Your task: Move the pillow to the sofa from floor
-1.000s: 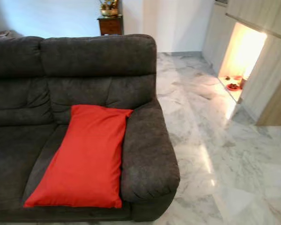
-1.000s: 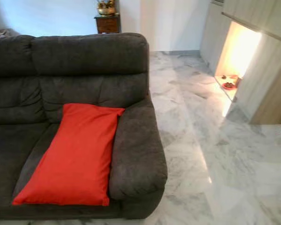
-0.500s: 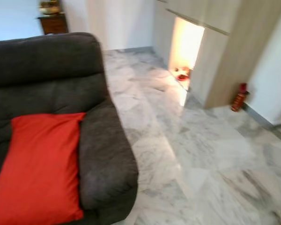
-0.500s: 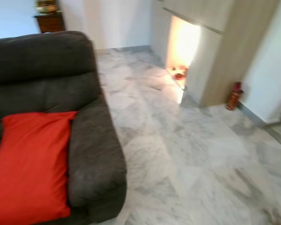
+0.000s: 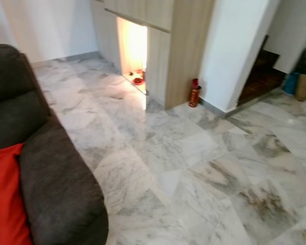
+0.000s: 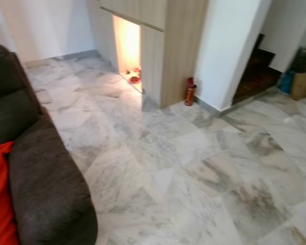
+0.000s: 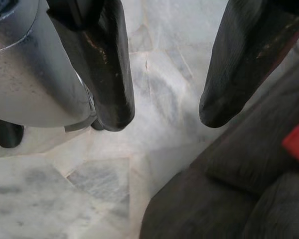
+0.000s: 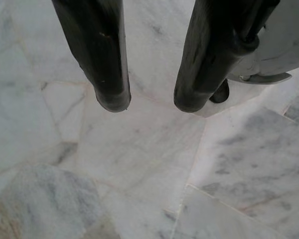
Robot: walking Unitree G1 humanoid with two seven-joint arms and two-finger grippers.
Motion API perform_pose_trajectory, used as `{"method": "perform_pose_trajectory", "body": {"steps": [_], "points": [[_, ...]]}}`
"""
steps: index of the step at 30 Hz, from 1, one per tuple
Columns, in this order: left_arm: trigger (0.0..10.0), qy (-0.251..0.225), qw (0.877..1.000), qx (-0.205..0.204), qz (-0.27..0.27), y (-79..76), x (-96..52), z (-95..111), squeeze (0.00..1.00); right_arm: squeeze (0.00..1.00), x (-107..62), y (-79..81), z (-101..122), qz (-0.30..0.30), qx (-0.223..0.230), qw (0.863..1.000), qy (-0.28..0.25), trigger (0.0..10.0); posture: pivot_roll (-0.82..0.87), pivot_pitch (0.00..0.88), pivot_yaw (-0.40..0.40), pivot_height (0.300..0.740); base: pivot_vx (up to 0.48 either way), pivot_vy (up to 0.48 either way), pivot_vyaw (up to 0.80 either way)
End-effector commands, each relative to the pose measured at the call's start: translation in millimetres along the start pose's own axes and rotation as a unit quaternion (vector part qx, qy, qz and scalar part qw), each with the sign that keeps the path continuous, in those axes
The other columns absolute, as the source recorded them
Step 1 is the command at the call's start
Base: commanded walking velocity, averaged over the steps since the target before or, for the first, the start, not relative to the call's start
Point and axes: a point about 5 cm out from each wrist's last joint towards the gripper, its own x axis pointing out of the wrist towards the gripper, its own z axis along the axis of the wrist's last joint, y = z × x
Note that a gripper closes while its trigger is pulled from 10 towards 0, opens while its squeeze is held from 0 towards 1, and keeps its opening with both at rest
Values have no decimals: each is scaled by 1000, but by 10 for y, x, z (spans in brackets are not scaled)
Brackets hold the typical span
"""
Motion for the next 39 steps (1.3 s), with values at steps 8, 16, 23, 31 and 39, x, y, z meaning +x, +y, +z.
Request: {"method": "perform_pose_trajectory", "body": {"steps": [8,16,23,31,39], "points": [[10000,12,1000,9,-8,-31,0,-31,0,0,5,39,32,10,-4,1000,-2,10000,79,0,21,740,0,-212,-787],[10000,7,1000,4,-12,-94,0,-39,0,0,4,78,32,12,0,1000,-1,10000,80,0,27,740,0,0,-781],[10000,-2,1000,7,-14,-110,10,4,0,0,-2,111,17,14,12,1000,-3,10000,77,0,42,740,0,0,-781],[10000,-10,1000,9,-10,-22,14,60,0,0,-13,155,-20,18,15,1000,-1,10000,77,0,51,740,0,0,-779],[10000,-29,999,32,-12,-10,34,179,0,0,-14,202,-8,24,20,1000,-5,10000,83,0,59,740,0,-134,-773]]}}
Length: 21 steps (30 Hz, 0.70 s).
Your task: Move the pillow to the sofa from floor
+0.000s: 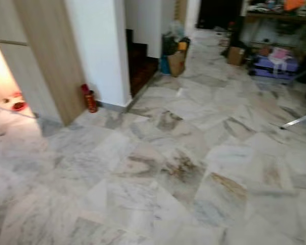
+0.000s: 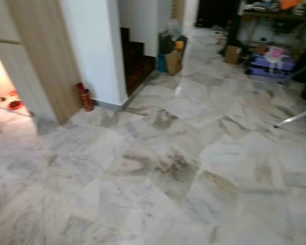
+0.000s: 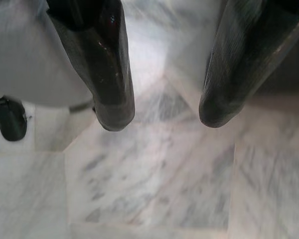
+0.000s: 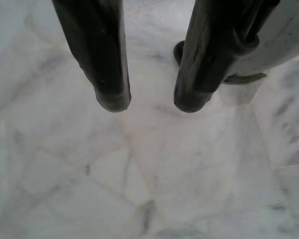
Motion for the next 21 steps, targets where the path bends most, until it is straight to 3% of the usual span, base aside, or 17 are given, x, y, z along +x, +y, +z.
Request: {"method": "perform_pose_trajectory", "body": {"steps": [1,7,11,18,20,21], "points": [[10000,-5,1000,14,1,35,0,27,0,0,-1,43,4,4,8,1000,-3,10000,83,0,61,740,0,-480,-775],[10000,1,1000,5,6,59,-4,8,0,0,-3,66,5,7,9,1000,-4,10000,86,0,62,740,0,-80,-773],[10000,7,1000,3,8,74,-14,-27,0,0,-4,77,17,10,13,1000,-12,10000,84,0,62,740,0,0,0],[10000,12,1000,-21,15,62,-18,-59,0,0,2,161,97,50,-36,998,-30,10000,86,0,46,740,0,0,0],[10000,14,998,-55,26,75,-20,-69,0,0,2,208,134,71,-72,994,-39,10000,81,0,43,740,0,0,0],[10000,14,996,-77,34,96,-22,-73,0,0,-3,261,161,95,-113,988,-50,10000,81,0,41,740,0,0,0]]}}
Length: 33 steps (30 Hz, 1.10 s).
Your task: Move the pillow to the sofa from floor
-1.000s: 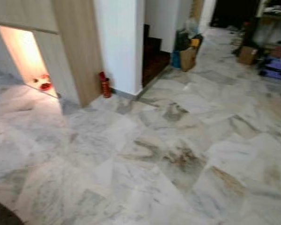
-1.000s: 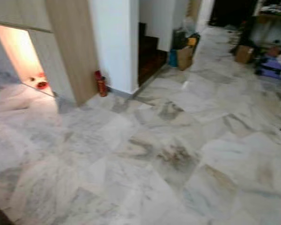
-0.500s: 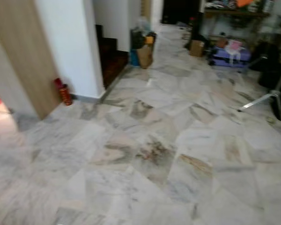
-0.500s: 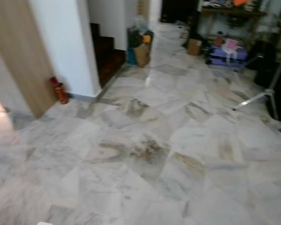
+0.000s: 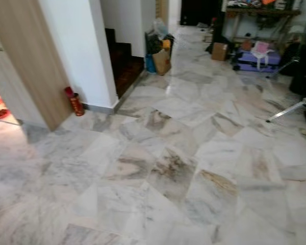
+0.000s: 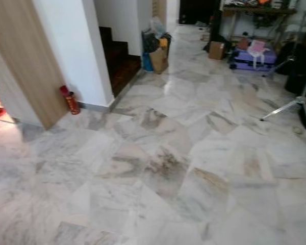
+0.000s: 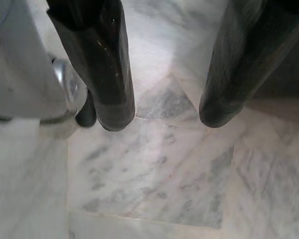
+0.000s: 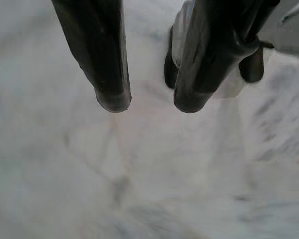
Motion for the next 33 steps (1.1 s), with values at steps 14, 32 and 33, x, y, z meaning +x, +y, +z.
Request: {"method": "perform_pose_trajectory", "body": {"steps": [14,32,33], "points": [[10000,1,1000,6,4,67,-25,-47,0,0,-171,-507,220,-30,7,984,-174,10000,54,0,18,740,0,0,0],[10000,-4,1000,-17,8,-5,-13,-40,0,0,-160,-303,-213,-21,62,996,-63,10000,83,0,-36,740,0,0,0],[10000,2,1000,0,-1,-32,-15,-61,0,0,-160,-338,-246,-32,71,996,-48,10000,84,0,-31,740,0,0,0]]}}
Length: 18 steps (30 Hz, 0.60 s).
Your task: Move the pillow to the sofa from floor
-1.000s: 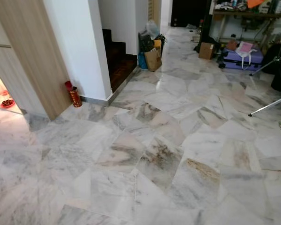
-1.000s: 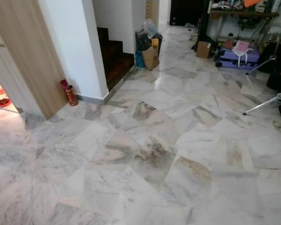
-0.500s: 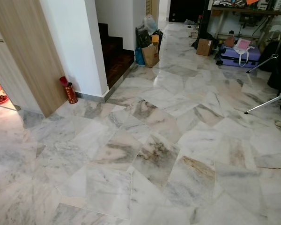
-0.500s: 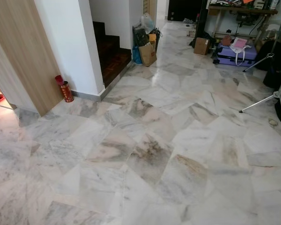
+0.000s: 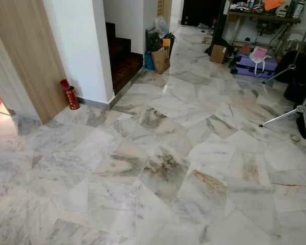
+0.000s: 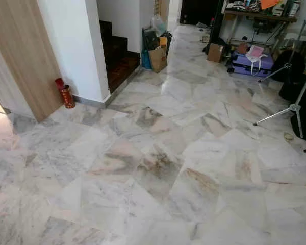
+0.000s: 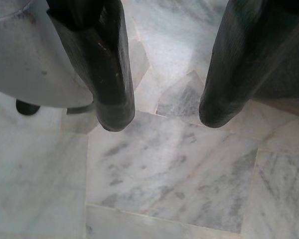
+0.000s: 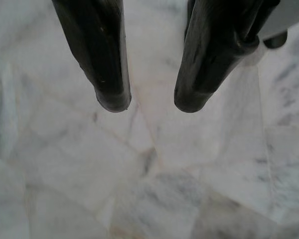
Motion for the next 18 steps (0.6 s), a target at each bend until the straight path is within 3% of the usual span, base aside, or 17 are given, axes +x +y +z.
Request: {"method": "perform_pose_trajectory", "body": {"steps": [1,6,13,18], "points": [[10000,15,1000,15,-9,-35,-9,-58,0,0,-20,-86,-66,-20,9,999,25,10000,83,0,-30,740,0,0,0],[10000,18,1000,17,-10,-21,-16,-76,0,0,-16,-53,-85,-10,10,999,35,10000,80,0,-19,740,0,0,0],[10000,17,997,70,-39,-51,-12,-58,0,0,-14,-64,-114,-19,34,998,52,10000,78,0,5,740,0,0,0],[10000,22,998,62,-26,4,-20,-74,0,0,-56,-90,-214,-22,43,996,76,10000,81,0,0,740,0,0,0]]}}
